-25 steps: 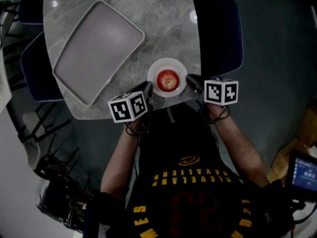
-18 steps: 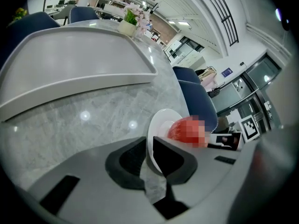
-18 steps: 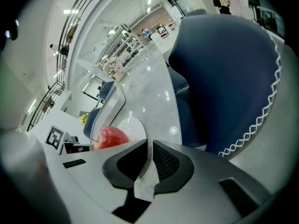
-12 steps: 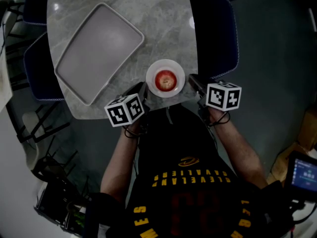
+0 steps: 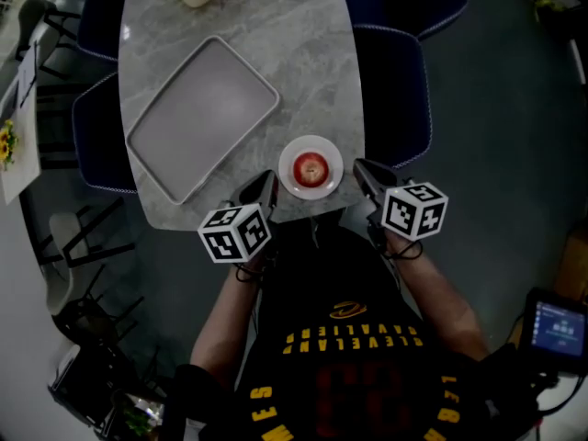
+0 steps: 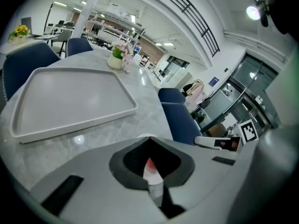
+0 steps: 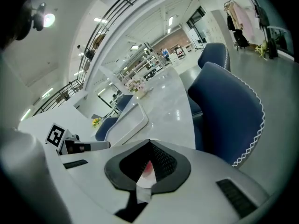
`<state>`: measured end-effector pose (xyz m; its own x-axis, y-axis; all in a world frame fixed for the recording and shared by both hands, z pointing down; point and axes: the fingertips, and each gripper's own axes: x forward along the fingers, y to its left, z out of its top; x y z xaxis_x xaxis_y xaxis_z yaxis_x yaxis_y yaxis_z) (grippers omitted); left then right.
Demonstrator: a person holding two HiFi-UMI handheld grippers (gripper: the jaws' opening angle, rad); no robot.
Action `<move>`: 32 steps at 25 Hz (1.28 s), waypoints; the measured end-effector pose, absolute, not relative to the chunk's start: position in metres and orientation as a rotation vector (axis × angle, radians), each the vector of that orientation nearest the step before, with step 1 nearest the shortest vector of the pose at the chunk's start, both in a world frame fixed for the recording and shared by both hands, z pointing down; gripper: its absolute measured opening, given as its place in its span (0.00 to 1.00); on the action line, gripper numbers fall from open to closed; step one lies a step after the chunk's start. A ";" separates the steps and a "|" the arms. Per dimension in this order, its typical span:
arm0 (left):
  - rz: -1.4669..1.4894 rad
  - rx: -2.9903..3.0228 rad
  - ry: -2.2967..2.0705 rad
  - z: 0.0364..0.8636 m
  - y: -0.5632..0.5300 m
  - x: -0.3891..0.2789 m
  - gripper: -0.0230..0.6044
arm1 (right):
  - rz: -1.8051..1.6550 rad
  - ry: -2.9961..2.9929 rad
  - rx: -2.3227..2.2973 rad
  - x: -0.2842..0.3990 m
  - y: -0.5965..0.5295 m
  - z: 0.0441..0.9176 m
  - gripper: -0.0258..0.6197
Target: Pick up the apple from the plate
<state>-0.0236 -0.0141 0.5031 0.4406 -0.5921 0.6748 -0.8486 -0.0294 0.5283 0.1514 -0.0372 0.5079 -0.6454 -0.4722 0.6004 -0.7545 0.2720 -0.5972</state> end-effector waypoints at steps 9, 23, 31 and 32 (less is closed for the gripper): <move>0.078 1.796 -1.232 0.432 -0.009 0.005 0.04 | 1.190 -2.476 1.104 0.138 -0.029 0.438 0.05; -0.023 1.955 -1.253 0.346 0.019 0.044 0.04 | 0.846 -2.660 1.053 0.139 0.002 0.350 0.05; 0.002 2.141 -1.392 0.295 0.018 0.054 0.04 | 0.625 -2.804 1.043 0.136 0.002 0.298 0.05; 0.001 2.162 -1.400 0.291 0.018 0.057 0.04 | 0.597 -2.819 1.050 0.137 0.002 0.294 0.05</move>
